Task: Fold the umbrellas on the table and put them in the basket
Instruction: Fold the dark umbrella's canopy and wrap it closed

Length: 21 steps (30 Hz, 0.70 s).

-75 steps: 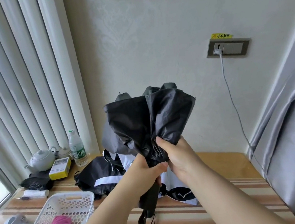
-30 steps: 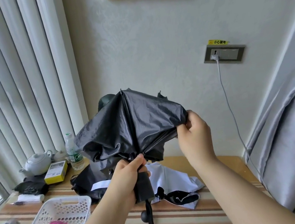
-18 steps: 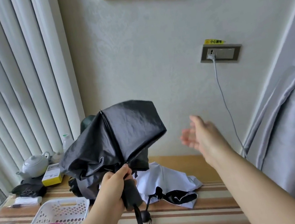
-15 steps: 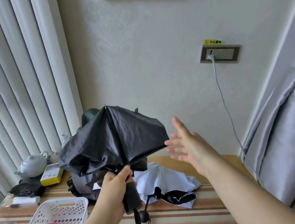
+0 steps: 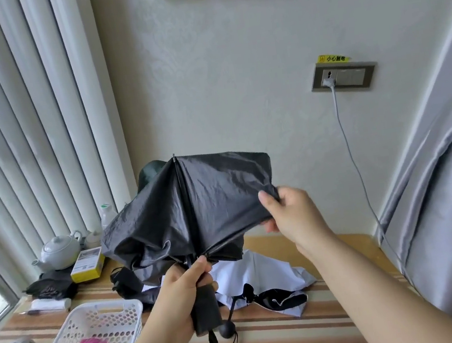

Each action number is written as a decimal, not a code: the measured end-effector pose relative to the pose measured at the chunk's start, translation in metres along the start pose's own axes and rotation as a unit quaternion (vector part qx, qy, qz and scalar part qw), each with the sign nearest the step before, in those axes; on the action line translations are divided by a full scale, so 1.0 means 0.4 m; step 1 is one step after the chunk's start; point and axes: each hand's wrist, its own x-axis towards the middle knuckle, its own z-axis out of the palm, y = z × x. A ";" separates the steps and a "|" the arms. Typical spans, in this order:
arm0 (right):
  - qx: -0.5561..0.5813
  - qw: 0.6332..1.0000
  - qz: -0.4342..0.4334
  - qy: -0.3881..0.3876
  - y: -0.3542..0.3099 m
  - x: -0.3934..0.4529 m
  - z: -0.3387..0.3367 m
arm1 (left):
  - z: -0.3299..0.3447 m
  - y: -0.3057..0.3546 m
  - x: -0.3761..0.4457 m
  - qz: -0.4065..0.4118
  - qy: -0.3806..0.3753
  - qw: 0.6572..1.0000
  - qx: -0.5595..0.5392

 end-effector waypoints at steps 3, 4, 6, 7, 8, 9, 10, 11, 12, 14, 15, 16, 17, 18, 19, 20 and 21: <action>0.026 0.995 -0.075 0.058 -0.020 -0.009 -0.028 | -0.002 -0.004 0.000 -0.029 0.011 0.998 -0.051; 0.027 0.995 -0.060 0.069 -0.009 -0.011 -0.033 | -0.001 -0.003 0.000 -0.037 0.004 0.997 -0.065; -0.011 0.997 0.011 0.076 0.034 -0.012 -0.034 | -0.001 -0.003 0.002 -0.040 -0.008 0.997 -0.064; -0.043 0.995 0.054 0.071 0.061 -0.011 -0.034 | -0.001 -0.003 0.003 -0.039 -0.005 0.998 -0.049; -0.078 0.991 0.085 0.070 0.084 -0.012 -0.034 | -0.001 -0.003 0.003 -0.037 0.002 0.999 -0.031; -0.109 0.986 0.095 0.078 0.096 -0.016 -0.034 | 0.000 -0.002 0.004 -0.034 0.010 0.999 -0.012; -0.125 0.985 0.079 0.093 0.094 -0.025 -0.034 | 0.002 -0.001 0.006 -0.029 0.018 0.999 0.006; -0.129 0.985 0.046 0.102 0.077 -0.036 -0.027 | 0.006 0.000 0.007 -0.025 0.026 0.999 0.022; -0.129 0.988 0.007 0.088 0.054 -0.048 -0.015 | 0.011 0.000 0.008 -0.025 0.033 0.999 0.035; -0.153 0.988 -0.025 0.006 0.001 -0.066 0.025 | 0.022 -0.006 0.008 -0.032 0.040 0.998 0.046; -0.174 0.984 -0.009 -0.047 -0.016 -0.070 0.048 | 0.030 -0.011 0.006 -0.036 0.041 0.997 0.053; -0.199 0.975 0.022 -0.094 -0.027 -0.069 0.069 | 0.040 -0.012 0.001 -0.040 0.039 0.996 0.062; -0.224 0.965 0.057 -0.127 -0.034 -0.066 0.088 | 0.049 -0.016 -0.002 -0.043 0.040 0.995 0.076; -0.236 0.956 0.091 -0.145 -0.035 -0.060 0.103 | 0.057 -0.018 -0.008 -0.043 0.039 0.994 0.094; -0.235 0.953 0.117 -0.149 -0.030 -0.055 0.117 | 0.065 -0.021 -0.013 -0.039 0.034 0.992 0.117; -0.216 0.956 0.135 -0.142 -0.019 -0.051 0.128 | 0.071 -0.025 -0.019 -0.031 0.024 0.988 0.148; -0.186 0.963 0.147 -0.127 -0.008 -0.049 0.138 | 0.077 -0.025 -0.025 -0.015 0.012 0.981 0.191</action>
